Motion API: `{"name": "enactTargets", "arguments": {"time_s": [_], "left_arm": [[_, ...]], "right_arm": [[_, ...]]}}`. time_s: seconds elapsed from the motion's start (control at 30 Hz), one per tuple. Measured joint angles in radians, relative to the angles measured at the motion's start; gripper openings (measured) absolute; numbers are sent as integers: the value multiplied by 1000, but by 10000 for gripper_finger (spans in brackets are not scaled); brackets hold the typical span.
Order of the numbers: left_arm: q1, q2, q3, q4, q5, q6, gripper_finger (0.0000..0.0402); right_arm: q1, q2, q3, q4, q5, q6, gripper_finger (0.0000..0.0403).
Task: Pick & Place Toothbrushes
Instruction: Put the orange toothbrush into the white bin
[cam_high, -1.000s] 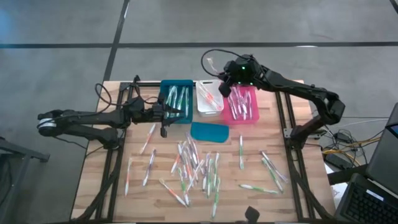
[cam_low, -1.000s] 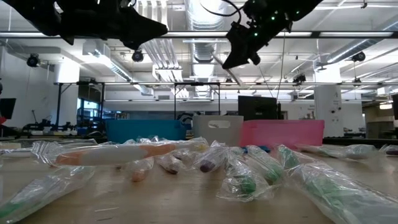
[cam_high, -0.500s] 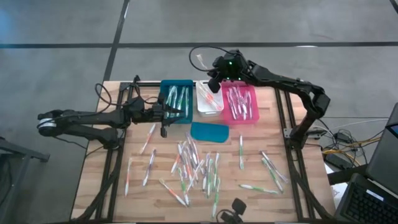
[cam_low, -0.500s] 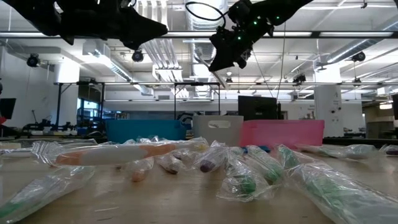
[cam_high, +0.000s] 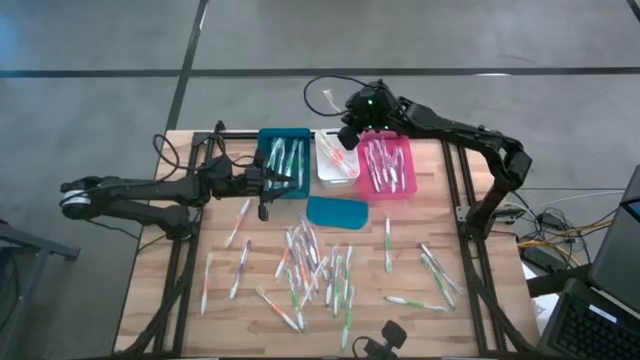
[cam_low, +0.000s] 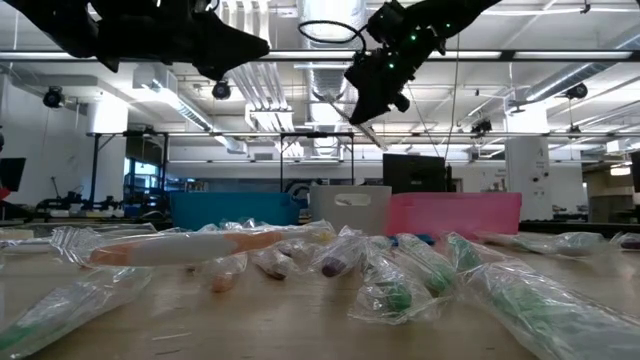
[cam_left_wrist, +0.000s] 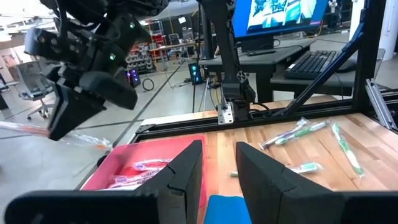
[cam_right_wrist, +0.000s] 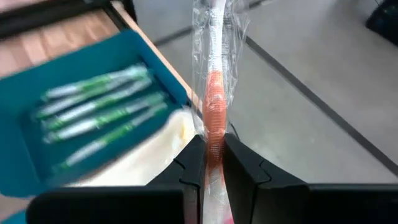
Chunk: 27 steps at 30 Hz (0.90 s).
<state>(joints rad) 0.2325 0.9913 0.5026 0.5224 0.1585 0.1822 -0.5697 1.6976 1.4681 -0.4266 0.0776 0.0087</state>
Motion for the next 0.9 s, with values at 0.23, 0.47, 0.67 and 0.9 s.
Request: {"name": "enactTargets", "arguments": {"time_s": [0.23,0.47,0.67,0.9], "left_arm": [[0,0,0,2,0,0,103],[0,0,0,1,-19,1,103],[0,0,0,1,-72,5,103],[0,0,0,5,-72,32,103]], "right_arm": [[2,-1,-12,-51,3,-48,33],[6,-1,-15,-99,4,-66,33],[17,-2,-15,-103,2,-73,33],[18,-2,-47,-144,2,-56,33]]}}
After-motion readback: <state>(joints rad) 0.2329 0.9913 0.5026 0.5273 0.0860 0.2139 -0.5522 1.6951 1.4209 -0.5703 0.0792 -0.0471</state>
